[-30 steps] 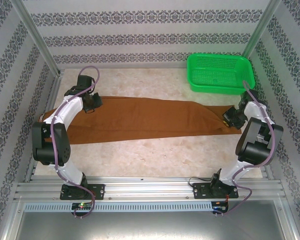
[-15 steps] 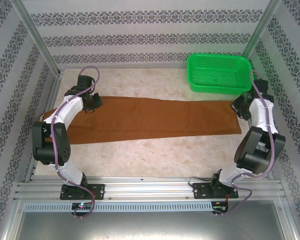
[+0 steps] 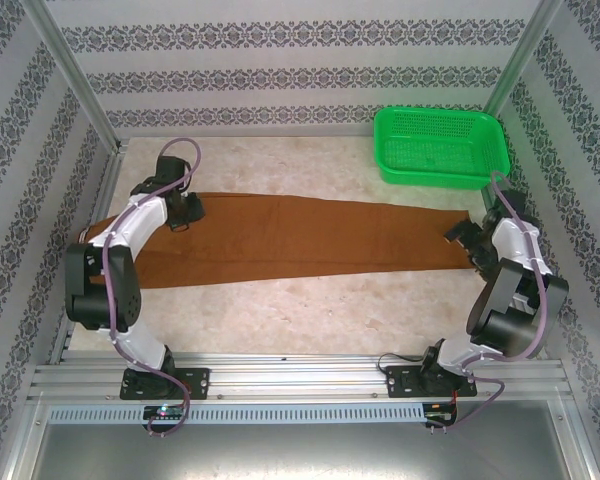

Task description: Roll up the long pants

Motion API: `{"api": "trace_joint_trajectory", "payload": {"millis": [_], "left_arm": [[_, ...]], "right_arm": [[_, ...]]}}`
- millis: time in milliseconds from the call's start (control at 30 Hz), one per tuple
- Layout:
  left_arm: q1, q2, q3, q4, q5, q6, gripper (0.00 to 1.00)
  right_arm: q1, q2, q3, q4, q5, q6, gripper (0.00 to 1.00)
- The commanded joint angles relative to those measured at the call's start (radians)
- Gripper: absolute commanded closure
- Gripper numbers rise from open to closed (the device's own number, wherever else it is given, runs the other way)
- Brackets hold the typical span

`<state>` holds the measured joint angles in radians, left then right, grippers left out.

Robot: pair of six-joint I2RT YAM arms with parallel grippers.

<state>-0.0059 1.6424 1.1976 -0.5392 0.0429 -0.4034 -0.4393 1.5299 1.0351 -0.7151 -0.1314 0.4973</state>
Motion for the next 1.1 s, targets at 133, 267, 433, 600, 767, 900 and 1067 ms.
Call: {"api": "trace_joint_trajectory", "payload": {"millis": [133, 267, 433, 600, 767, 900, 1067], "left_arm": [[0.226, -0.335, -0.198, -0.002, -0.162, -0.160, 0.54], [0.344, -0.449, -0.284, 0.006, -0.162, -0.212, 0.47], [0.455, -0.417, -0.289, -0.013, -0.119, -0.250, 0.44], [0.509, -0.333, -0.287, 0.047, -0.034, -0.294, 0.44], [0.509, -0.237, -0.274, 0.091, -0.032, -0.315, 0.45], [0.508, -0.160, -0.238, 0.124, 0.006, -0.315, 0.74], [0.505, -0.197, -0.215, 0.138, 0.046, -0.308, 1.00]], "right_arm": [[0.125, 0.109, 0.104, 0.046, -0.032, 0.030, 0.02], [0.156, 0.159, 0.118, 0.073, -0.052, 0.041, 0.02], [0.172, 0.200, 0.136, 0.098, -0.084, 0.049, 0.02], [0.178, 0.230, 0.164, 0.101, -0.099, 0.044, 0.02], [0.181, 0.243, 0.166, 0.116, -0.114, 0.053, 0.02], [0.194, 0.256, 0.155, 0.140, -0.129, 0.072, 0.03], [0.214, 0.256, 0.139, 0.161, -0.123, 0.088, 0.03]]}}
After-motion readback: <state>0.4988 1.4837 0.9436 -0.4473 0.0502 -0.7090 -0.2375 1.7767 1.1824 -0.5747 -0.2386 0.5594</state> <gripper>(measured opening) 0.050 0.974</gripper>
